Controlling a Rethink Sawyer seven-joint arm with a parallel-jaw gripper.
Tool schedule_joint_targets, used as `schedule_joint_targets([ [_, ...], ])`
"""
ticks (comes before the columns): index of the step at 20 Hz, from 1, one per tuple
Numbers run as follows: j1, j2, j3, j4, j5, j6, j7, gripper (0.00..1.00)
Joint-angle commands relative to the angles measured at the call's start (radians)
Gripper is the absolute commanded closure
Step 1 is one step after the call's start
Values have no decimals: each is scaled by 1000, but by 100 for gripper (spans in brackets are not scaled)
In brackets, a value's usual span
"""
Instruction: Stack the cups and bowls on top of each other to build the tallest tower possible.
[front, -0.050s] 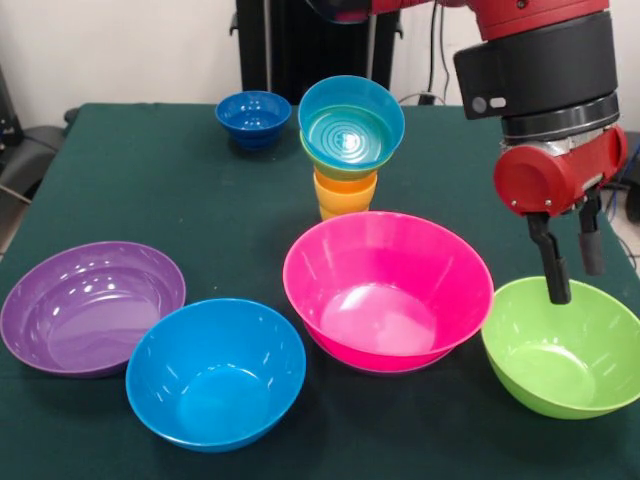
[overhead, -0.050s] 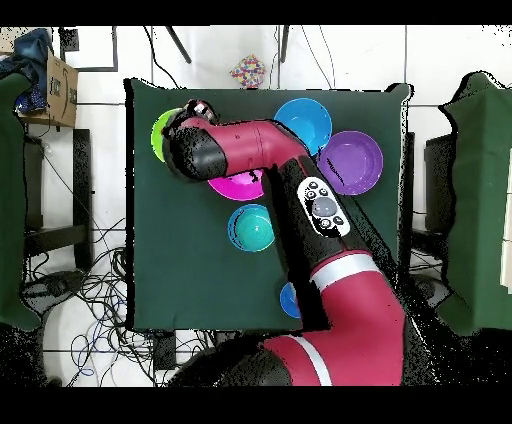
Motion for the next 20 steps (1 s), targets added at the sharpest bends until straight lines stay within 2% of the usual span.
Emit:
schedule_joint_targets([
  [1, -6, 45, -63, 32, -112, -32, 57, 0],
  [12, 9, 60, -92, 37, -127, -41, 60, 0],
  [20, 14, 39, -90, 71, -132, -7, 72, 0],
])
